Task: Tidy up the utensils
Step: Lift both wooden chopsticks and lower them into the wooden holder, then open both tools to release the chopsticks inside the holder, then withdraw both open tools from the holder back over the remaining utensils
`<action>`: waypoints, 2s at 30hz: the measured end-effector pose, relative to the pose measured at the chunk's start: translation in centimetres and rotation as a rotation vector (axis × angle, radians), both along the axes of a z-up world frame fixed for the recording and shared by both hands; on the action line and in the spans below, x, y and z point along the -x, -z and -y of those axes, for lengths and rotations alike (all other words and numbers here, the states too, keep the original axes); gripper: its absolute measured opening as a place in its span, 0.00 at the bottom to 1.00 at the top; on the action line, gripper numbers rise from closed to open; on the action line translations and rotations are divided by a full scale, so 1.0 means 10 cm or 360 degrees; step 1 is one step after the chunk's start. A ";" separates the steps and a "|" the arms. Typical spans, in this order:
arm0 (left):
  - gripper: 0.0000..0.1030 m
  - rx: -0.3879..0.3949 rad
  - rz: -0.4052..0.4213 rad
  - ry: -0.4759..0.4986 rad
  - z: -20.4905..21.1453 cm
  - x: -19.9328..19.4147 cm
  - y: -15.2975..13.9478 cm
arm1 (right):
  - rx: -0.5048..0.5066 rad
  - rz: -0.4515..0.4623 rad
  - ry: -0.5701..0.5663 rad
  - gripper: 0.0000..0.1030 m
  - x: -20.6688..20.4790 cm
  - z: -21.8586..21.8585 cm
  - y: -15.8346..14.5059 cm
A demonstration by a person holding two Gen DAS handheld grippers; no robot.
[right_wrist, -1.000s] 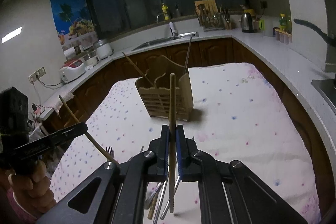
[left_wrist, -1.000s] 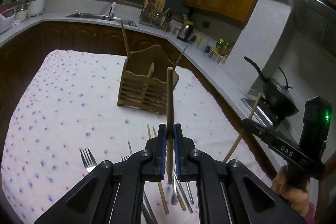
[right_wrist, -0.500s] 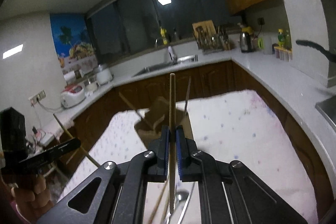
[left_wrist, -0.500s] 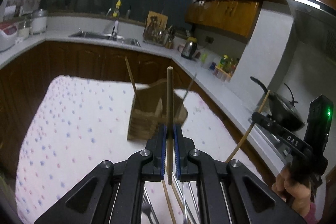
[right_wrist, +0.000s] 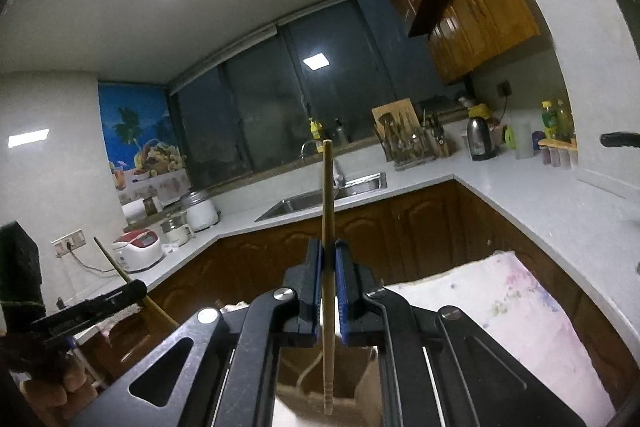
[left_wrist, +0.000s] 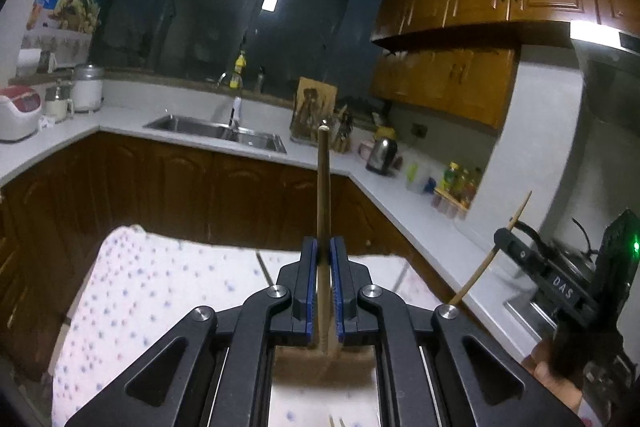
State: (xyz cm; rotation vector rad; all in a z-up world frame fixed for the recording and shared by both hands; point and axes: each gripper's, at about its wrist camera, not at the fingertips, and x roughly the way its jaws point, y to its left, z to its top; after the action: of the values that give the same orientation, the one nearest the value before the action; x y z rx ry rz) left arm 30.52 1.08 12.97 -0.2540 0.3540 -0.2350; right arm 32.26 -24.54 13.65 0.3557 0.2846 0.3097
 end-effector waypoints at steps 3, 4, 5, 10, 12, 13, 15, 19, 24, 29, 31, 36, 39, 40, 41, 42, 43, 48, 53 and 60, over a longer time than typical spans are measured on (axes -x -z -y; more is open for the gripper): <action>0.05 -0.0034 0.0024 -0.0048 0.10 -0.23 0.18 | 0.0032 0.0014 0.0039 0.06 -0.15 -0.06 0.10; 0.05 -0.0045 0.0015 -0.0052 0.14 -0.31 0.27 | 0.0035 0.0015 0.0049 0.06 -0.17 -0.06 0.14; 0.05 -0.0048 0.0001 -0.0051 0.18 -0.36 0.34 | 0.0035 0.0006 0.0061 0.06 -0.23 -0.08 0.22; 0.05 -0.0045 -0.0112 -0.0062 0.37 -0.68 0.79 | 0.0019 -0.0065 0.0088 0.06 -0.36 -0.11 0.56; 0.05 -0.0035 -0.0139 -0.0067 0.41 -0.77 0.90 | 0.0016 -0.0100 0.0088 0.06 -0.41 -0.13 0.69; 0.05 -0.0029 -0.0146 -0.0070 0.43 -0.79 0.95 | 0.0021 -0.0114 0.0086 0.06 -0.43 -0.14 0.73; 0.05 -0.0025 -0.0155 -0.0069 0.44 -0.84 1.03 | 0.0025 -0.0133 0.0081 0.07 -0.46 -0.15 0.81; 0.05 -0.0038 -0.0204 -0.0070 0.39 -0.98 1.13 | 0.0038 -0.0197 0.0049 0.07 -0.49 -0.19 0.93; 0.05 -0.0044 -0.0211 -0.0089 0.33 -0.98 1.11 | 0.0099 -0.0317 -0.0015 0.08 -0.53 -0.24 1.07; 0.05 -0.0034 -0.0241 -0.0072 0.30 -1.00 1.05 | 0.0098 -0.0395 -0.0034 0.08 -0.57 -0.20 1.10; 0.05 -0.0037 -0.0252 -0.0066 0.28 -1.03 1.04 | 0.0113 -0.0412 -0.0038 0.08 -0.59 -0.20 1.10; 0.05 -0.0039 -0.0264 -0.0060 0.26 -1.02 1.05 | 0.0109 -0.0439 -0.0051 0.08 -0.62 -0.21 1.10; 0.05 -0.0038 -0.0304 -0.0047 0.26 -1.05 1.05 | 0.0090 -0.0461 -0.0066 0.13 -0.65 -0.20 1.11; 0.06 -0.0039 -0.0319 -0.0043 0.26 -1.05 1.05 | 0.0077 -0.0467 -0.0074 0.13 -0.65 -0.19 1.11; 0.09 -0.0043 -0.0330 -0.0046 0.25 -1.06 1.04 | 0.0061 -0.0470 -0.0084 0.14 -0.65 -0.18 1.11; 0.11 -0.0041 -0.0336 -0.0051 0.25 -1.06 1.03 | 0.0050 -0.0473 -0.0090 0.14 -0.65 -0.17 1.11; 0.18 -0.0036 -0.0341 -0.0057 0.25 -1.06 1.02 | 0.0046 -0.0472 -0.0092 0.15 -0.64 -0.17 1.11; 0.34 -0.0010 -0.0328 -0.0097 0.19 -1.00 0.98 | 0.0015 -0.0441 -0.0076 0.48 -0.56 -0.11 1.06; 0.77 -0.0017 -0.0324 -0.0129 0.17 -0.82 0.93 | -0.0044 -0.0433 -0.0053 0.87 -0.42 -0.01 1.02; 0.87 0.0071 -0.0347 -0.0205 -0.03 -0.31 0.98 | -0.0110 -0.0413 -0.0090 0.93 -0.04 0.12 0.99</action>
State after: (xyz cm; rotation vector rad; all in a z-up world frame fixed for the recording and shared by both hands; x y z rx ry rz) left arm 33.61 1.33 3.16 -0.3461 0.5467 -0.0883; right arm 32.63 -25.73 3.75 0.4575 0.5401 0.3295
